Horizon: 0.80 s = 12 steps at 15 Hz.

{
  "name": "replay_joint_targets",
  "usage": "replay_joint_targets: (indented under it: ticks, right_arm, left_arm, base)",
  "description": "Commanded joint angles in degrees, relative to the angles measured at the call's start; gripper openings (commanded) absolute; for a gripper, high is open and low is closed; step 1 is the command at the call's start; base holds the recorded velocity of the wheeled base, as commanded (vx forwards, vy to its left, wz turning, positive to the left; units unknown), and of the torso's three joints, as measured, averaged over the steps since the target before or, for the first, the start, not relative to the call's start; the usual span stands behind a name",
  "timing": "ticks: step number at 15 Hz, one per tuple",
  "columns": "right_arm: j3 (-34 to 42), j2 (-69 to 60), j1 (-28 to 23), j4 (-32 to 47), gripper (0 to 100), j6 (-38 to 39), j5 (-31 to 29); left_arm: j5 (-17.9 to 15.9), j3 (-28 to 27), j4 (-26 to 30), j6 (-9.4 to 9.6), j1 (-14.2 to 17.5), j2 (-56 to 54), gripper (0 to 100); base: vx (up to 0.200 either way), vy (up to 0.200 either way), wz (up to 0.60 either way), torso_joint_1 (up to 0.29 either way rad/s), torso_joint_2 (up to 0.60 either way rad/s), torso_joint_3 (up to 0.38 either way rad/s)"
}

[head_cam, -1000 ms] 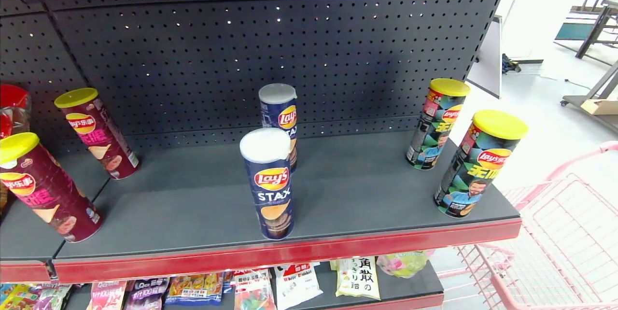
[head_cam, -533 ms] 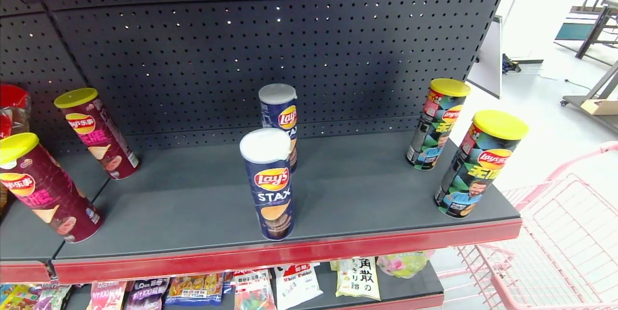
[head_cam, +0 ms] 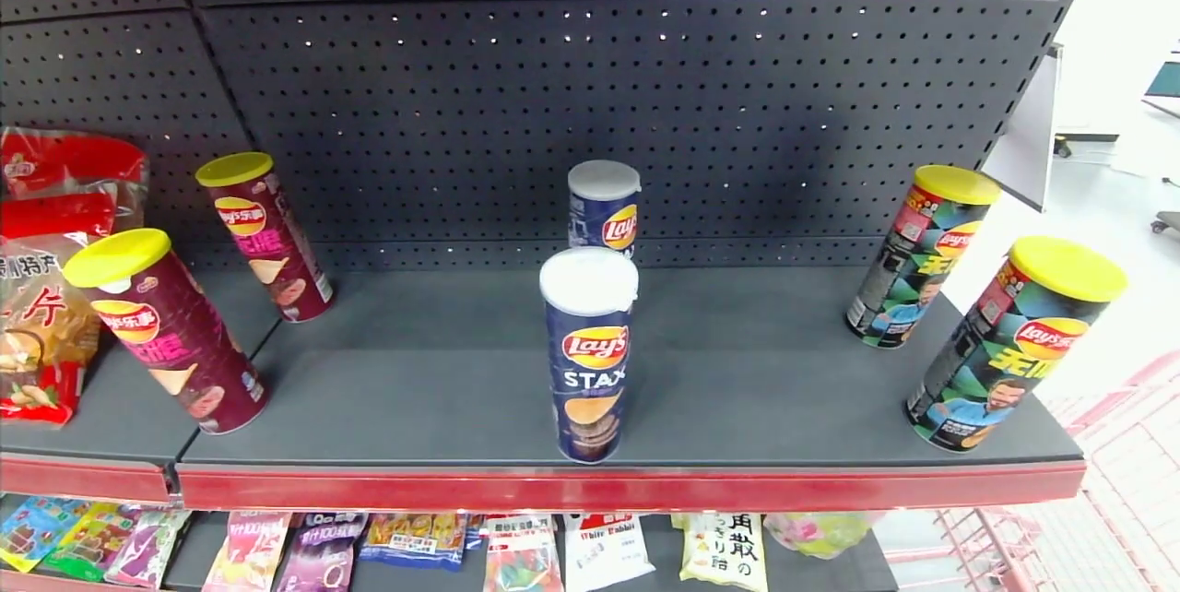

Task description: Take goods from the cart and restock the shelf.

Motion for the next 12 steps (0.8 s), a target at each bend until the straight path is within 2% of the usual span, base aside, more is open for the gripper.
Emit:
replay_joint_targets:
  ticks: [1,3,4,5,6,10,12]
  right_arm:
    - [0.0,-0.1,0.0,0.0,100,0.0,-0.1]
    - [0.0,-0.1,0.0,0.0,100,-0.1,0.1]
    - [-0.2,-0.1,0.2,0.2,100,-0.2,0.0]
    - [-0.3,-0.1,0.2,0.4,100,-0.2,-0.7]
    - [-0.3,-0.1,0.2,0.5,100,-0.1,-1.1]
    - [-0.1,-0.1,0.3,0.2,100,0.5,-1.7]
    - [-0.1,-0.1,0.3,0.3,100,0.6,-2.1]
  left_arm:
    - [-0.2,-0.6,0.0,0.0,0.0,0.1,100]
    - [-0.2,-1.0,-0.2,0.0,0.0,0.1,100]
    - [-0.3,-0.9,-0.1,-1.14,-0.1,0.1,100]
    - [-1.5,-0.5,-0.1,-4.75,-0.2,-0.1,100]
    - [-3.5,-0.1,-0.1,-6.51,-0.2,-0.8,100]
    - [-9.1,1.6,-1.8,-7.12,-0.4,-0.8,100]
    - [-8.4,1.5,-1.9,-6.68,-0.4,-0.8,100]
  base:
    - [0.0,0.0,0.0,0.0,0.0,0.0]
    - [0.0,0.0,0.0,0.0,0.0,0.0]
    - [0.0,0.0,0.0,0.0,0.0,0.0]
    - [0.0,0.0,0.0,0.0,0.0,0.0]
    - [0.0,0.0,0.0,0.0,0.0,0.0]
    - [0.0,0.0,0.0,0.0,0.0,0.0]
    - [0.0,0.0,0.0,0.0,0.0,0.0]
